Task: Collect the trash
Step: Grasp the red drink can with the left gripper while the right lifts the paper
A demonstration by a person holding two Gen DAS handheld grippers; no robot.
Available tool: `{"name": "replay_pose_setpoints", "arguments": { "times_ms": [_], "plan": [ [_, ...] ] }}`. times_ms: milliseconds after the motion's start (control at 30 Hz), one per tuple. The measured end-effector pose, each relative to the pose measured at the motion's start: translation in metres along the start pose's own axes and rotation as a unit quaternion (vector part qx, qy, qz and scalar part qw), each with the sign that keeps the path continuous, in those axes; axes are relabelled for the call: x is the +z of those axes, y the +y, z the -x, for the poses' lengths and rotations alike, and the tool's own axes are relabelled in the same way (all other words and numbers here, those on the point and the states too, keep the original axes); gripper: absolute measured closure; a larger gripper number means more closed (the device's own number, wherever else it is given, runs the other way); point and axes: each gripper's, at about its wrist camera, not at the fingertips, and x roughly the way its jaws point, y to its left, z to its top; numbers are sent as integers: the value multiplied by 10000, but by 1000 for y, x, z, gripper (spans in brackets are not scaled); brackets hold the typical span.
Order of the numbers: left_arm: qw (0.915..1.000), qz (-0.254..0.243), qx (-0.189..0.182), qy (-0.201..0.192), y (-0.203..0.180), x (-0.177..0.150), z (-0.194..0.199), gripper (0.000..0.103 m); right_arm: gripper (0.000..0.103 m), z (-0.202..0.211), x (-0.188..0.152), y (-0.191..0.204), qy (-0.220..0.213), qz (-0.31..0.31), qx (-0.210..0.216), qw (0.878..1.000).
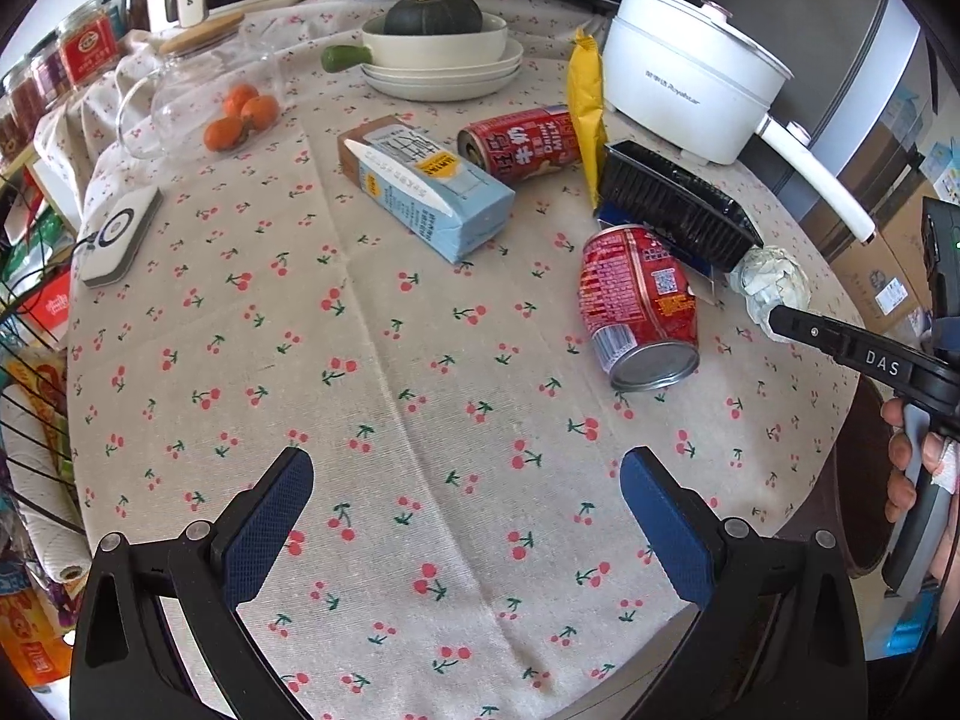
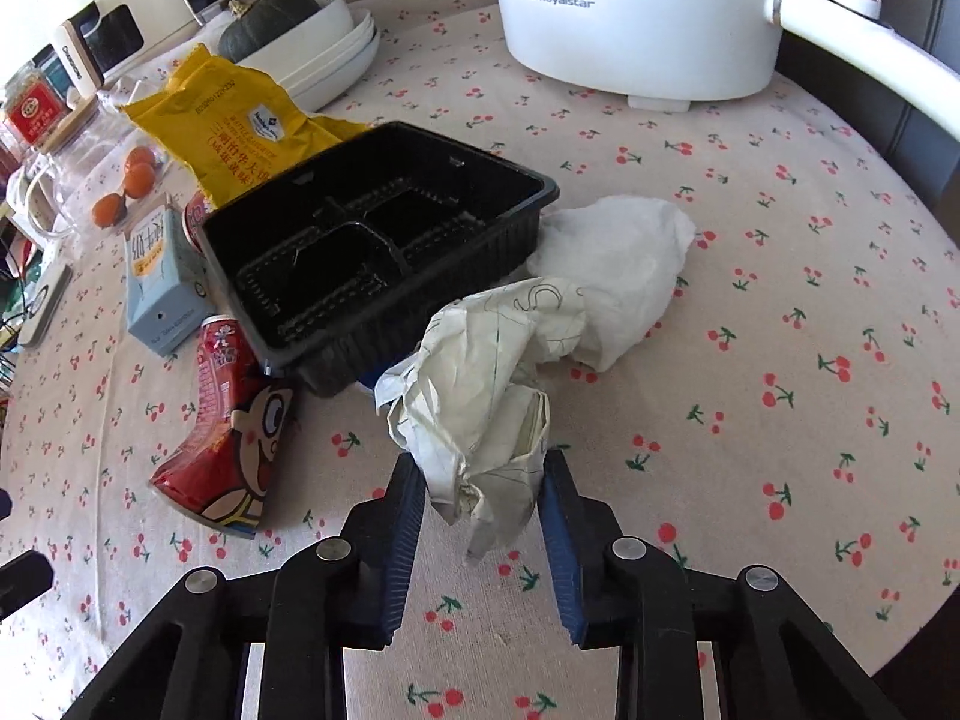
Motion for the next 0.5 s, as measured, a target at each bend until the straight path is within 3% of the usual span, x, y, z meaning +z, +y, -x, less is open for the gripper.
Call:
{"name": "replay_pose_setpoints", "arguments": {
  "times_ms": [267,500],
  "plan": [
    [9978,267,-599,-15,-37,21,-22,0,69,34,-14,-20,17,-126,13,9999],
    [9974,314,-653,56,-62,34,-52,3,69,62,-23,-36,-60,-112,44,9999]
  ]
}}
